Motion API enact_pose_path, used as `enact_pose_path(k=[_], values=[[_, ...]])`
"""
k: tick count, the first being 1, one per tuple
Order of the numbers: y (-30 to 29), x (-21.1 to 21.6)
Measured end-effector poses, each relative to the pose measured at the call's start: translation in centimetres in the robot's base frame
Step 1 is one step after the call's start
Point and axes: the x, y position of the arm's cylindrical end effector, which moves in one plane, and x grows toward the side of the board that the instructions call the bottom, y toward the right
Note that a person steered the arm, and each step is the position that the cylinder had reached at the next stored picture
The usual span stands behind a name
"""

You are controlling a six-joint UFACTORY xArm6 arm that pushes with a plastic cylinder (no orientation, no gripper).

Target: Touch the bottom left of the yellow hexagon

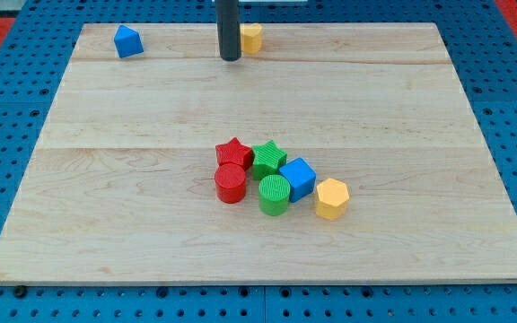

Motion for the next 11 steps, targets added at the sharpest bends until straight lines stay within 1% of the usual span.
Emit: enact_pose_path(k=[1, 2, 3, 4, 6, 7, 8, 9, 11], values=[[-0.5, 4.7], [-1.7, 8.2], [-4.4, 11.1], [-5.9, 14.0], [-5.4, 24.3], [-1.3, 28.0], [4.5, 28.6], [8.6, 27.3], [13.6, 24.4]])
